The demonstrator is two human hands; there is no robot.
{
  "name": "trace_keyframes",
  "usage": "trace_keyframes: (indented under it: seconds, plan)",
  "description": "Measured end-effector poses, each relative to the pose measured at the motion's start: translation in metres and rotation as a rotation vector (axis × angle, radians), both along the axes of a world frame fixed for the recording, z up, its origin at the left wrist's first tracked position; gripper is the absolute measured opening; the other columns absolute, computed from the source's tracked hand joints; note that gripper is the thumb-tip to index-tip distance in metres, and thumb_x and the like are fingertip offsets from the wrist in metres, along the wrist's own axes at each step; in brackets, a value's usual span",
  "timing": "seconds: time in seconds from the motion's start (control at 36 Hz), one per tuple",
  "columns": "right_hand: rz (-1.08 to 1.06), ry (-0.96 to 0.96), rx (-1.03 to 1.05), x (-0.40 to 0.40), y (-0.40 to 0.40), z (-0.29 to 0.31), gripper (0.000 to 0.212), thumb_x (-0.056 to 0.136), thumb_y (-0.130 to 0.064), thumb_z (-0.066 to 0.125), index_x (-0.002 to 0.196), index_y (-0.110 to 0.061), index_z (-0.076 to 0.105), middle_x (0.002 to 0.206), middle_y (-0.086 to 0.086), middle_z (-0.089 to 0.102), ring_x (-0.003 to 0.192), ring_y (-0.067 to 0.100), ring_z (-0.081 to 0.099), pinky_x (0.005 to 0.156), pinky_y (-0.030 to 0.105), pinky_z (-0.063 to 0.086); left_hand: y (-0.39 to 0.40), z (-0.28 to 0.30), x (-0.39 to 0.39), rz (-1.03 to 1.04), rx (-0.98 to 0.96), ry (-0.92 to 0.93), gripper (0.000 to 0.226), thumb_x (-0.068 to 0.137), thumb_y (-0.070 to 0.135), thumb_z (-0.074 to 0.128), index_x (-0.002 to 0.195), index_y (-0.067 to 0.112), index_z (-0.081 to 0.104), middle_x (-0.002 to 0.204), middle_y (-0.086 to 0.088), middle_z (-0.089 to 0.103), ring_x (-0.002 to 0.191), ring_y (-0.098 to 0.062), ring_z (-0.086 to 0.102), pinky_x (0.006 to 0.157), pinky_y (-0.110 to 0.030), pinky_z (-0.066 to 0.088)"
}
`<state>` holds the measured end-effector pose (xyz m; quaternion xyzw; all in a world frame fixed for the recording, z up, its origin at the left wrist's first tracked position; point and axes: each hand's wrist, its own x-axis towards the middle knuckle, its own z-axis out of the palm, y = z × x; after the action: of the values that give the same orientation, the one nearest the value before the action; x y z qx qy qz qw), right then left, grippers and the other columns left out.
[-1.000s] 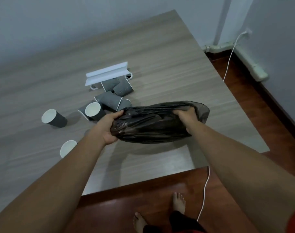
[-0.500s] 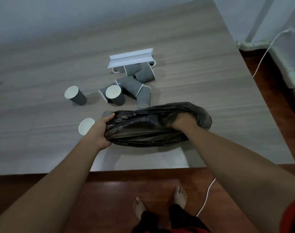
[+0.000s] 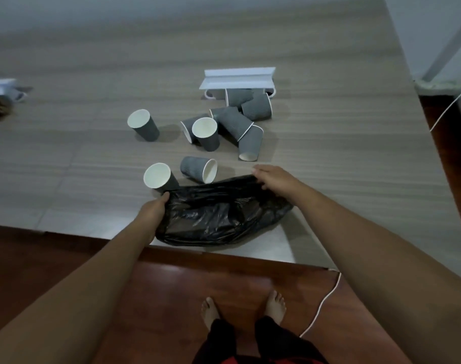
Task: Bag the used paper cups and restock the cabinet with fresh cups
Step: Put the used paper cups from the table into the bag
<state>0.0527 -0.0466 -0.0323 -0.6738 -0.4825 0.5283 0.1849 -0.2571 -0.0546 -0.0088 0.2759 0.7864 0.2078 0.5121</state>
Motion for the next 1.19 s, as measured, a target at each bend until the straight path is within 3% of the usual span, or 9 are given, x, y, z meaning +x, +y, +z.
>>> trace_keyframes:
  seconds: [0.08, 0.28, 0.36, 0.53, 0.69, 0.81, 0.92, 1.06, 1.19]
  plan:
    - [-0.03, -0.104, 0.009, 0.003, 0.0, -0.015, 0.056, 0.094, -0.037, 0.057, 0.146, -0.02, 0.044, 0.15, 0.005, 0.044, 0.137, 0.023, 0.042, 0.111, 0.028, 0.031, 0.0, 0.004, -0.001, 0.035, 0.081, 0.054, 0.045, 0.098, 0.049, 0.048, 0.109, 0.007, 0.061, 0.102, -0.014, 0.066, 0.096, -0.033, 0.064, 0.093, -0.043, 0.052]
    - [-0.261, 0.104, -0.019, -0.01, -0.007, -0.031, 0.042, 0.093, -0.014, 0.053, 0.134, -0.027, 0.052, 0.106, 0.006, 0.066, 0.079, 0.022, 0.063, 0.064, 0.034, 0.054, -0.007, 0.002, -0.02, -0.012, 0.052, 0.094, 0.059, 0.097, 0.055, 0.044, 0.12, 0.004, 0.061, 0.111, -0.017, 0.065, 0.103, -0.035, 0.063, 0.094, -0.043, 0.051]
    - [-0.247, -0.066, 0.136, -0.025, -0.003, -0.028, 0.031, 0.087, -0.014, 0.053, 0.113, -0.024, 0.067, 0.094, 0.005, 0.073, 0.07, 0.018, 0.062, 0.066, 0.037, 0.057, -0.012, 0.0, -0.031, -0.069, 0.002, 0.084, 0.05, 0.097, 0.05, 0.049, 0.114, 0.004, 0.062, 0.107, -0.016, 0.066, 0.093, -0.032, 0.064, 0.083, -0.036, 0.05]
    - [-0.119, -0.22, 0.295, -0.068, 0.024, -0.012, 0.036, 0.084, -0.023, 0.059, 0.119, -0.02, 0.066, 0.105, 0.006, 0.068, 0.104, 0.025, 0.062, 0.093, 0.032, 0.048, -0.005, -0.004, -0.05, -0.097, -0.015, 0.085, 0.049, 0.097, 0.05, 0.05, 0.111, 0.005, 0.064, 0.1, -0.014, 0.067, 0.087, -0.03, 0.064, 0.081, -0.034, 0.05]
    - [0.023, -0.442, 0.339, -0.118, 0.058, -0.02, 0.078, 0.078, -0.054, 0.067, 0.143, -0.019, 0.04, 0.142, 0.011, 0.038, 0.133, 0.031, 0.036, 0.106, 0.042, 0.038, 0.002, -0.007, -0.059, -0.063, -0.014, 0.01, 0.049, 0.097, 0.049, 0.051, 0.112, 0.004, 0.062, 0.1, -0.015, 0.068, 0.083, -0.029, 0.065, 0.074, -0.031, 0.05]
    - [0.163, -0.611, 0.363, -0.146, 0.076, -0.03, 0.091, 0.072, -0.065, 0.067, 0.145, -0.02, 0.034, 0.143, 0.01, 0.04, 0.133, 0.031, 0.033, 0.108, 0.046, 0.035, 0.006, -0.015, -0.066, -0.013, -0.039, -0.078, 0.047, 0.096, 0.05, 0.052, 0.112, 0.008, 0.062, 0.091, -0.01, 0.069, 0.083, -0.028, 0.067, 0.067, -0.029, 0.052]
    - [0.201, -0.656, 0.32, -0.157, 0.084, -0.035, 0.087, 0.073, -0.054, 0.073, 0.143, -0.018, 0.036, 0.143, 0.01, 0.042, 0.132, 0.031, 0.036, 0.106, 0.047, 0.033, 0.009, -0.02, -0.061, -0.001, -0.055, -0.132, 0.045, 0.096, 0.051, 0.052, 0.111, 0.01, 0.062, 0.089, -0.009, 0.069, 0.081, -0.027, 0.067, 0.065, -0.029, 0.052]
    - [0.133, -0.629, 0.386, -0.16, 0.086, -0.043, 0.067, 0.074, -0.042, 0.071, 0.131, -0.015, 0.05, 0.129, 0.012, 0.054, 0.12, 0.034, 0.049, 0.098, 0.041, 0.042, 0.014, -0.029, -0.061, -0.012, -0.069, -0.174, 0.05, 0.095, 0.053, 0.052, 0.119, 0.01, 0.062, 0.102, -0.012, 0.071, 0.092, -0.031, 0.069, 0.083, -0.039, 0.056]
    - [-0.041, -0.532, 0.608, -0.147, 0.063, -0.027, 0.068, 0.067, -0.042, 0.074, 0.124, -0.009, 0.058, 0.118, 0.014, 0.054, 0.114, 0.032, 0.05, 0.098, 0.037, 0.042, 0.016, -0.032, -0.061, -0.02, -0.075, -0.197, 0.045, 0.096, 0.052, 0.051, 0.115, 0.012, 0.061, 0.094, -0.009, 0.069, 0.084, -0.028, 0.067, 0.082, -0.038, 0.054]
